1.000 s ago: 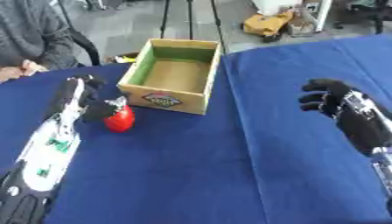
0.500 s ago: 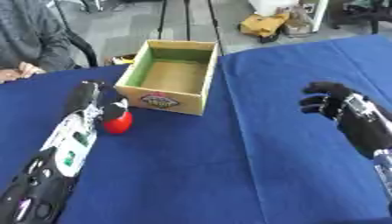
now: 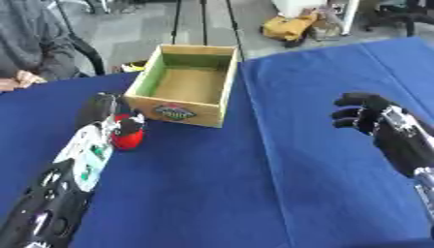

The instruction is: Pick up objects on the table and place them in the box.

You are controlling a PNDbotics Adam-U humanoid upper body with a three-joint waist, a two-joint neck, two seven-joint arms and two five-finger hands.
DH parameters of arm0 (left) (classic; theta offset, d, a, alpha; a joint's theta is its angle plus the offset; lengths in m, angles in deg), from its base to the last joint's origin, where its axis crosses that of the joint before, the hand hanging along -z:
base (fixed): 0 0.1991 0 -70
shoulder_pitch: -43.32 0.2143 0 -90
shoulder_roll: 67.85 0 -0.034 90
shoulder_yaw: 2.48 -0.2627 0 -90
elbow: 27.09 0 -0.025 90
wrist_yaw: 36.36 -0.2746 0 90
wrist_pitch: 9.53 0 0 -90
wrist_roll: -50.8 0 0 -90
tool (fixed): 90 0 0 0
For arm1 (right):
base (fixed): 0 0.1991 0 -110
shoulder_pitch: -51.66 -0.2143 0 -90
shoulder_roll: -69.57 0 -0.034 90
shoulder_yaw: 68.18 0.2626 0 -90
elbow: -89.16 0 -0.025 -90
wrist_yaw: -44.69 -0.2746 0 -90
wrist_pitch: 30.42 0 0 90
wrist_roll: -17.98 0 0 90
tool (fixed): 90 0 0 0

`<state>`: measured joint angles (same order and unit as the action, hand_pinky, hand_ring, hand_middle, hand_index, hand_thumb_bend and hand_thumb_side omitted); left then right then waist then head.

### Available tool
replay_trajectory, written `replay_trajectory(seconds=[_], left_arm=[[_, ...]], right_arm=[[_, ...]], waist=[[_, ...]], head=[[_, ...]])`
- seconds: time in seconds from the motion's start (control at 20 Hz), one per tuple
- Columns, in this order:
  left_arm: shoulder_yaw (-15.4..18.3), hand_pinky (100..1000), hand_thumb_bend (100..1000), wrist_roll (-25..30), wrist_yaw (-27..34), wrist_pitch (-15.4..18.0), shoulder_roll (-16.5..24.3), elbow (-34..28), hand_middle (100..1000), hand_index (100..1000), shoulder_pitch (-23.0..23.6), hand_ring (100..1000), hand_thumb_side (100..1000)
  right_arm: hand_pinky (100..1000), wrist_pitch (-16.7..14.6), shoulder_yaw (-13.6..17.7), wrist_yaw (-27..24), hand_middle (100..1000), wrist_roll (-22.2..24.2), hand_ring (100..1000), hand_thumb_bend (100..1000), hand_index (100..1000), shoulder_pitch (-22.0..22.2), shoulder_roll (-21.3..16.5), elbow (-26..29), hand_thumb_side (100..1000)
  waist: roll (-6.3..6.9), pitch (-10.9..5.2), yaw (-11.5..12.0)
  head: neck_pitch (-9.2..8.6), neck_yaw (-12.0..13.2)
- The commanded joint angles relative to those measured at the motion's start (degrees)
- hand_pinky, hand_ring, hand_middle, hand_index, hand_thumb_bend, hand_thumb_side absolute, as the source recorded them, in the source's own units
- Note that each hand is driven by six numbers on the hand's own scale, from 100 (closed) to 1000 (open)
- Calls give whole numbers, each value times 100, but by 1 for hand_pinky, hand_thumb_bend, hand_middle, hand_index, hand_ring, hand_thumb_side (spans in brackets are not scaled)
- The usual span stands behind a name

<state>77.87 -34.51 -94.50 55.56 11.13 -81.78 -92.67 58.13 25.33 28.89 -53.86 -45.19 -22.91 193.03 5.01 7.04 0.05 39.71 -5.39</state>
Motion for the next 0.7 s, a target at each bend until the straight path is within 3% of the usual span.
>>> replay_trajectory(seconds=[0.05,0.15,0.25,0.5,0.7], left_arm=[[64,574,611,151,-173,-8,48,24,666,782,-108,625,409],[72,579,648,241,-202,5,45,55,667,783,-93,625,407],[73,582,770,320,-217,22,44,68,670,788,-81,627,404],[47,596,921,558,-309,52,75,59,681,804,-66,634,392],[26,583,902,866,-477,46,115,11,682,814,-52,629,381]], right_arm=[[750,-10,20,-3,761,25,748,179,836,-69,-70,62,773],[750,-10,22,-3,761,26,748,179,836,-70,-71,62,773],[750,-11,24,0,761,27,748,178,836,-67,-70,61,773],[751,-15,29,2,761,27,748,178,836,-70,-69,63,774],[751,-17,32,1,761,26,748,179,836,-70,-68,62,774]], waist=[[-23,-80,2],[-24,-79,2],[-25,-77,3],[-32,-70,6],[-36,-71,11]], head=[[-46,7],[-49,1],[-47,-1],[-54,-6],[-58,-10]])
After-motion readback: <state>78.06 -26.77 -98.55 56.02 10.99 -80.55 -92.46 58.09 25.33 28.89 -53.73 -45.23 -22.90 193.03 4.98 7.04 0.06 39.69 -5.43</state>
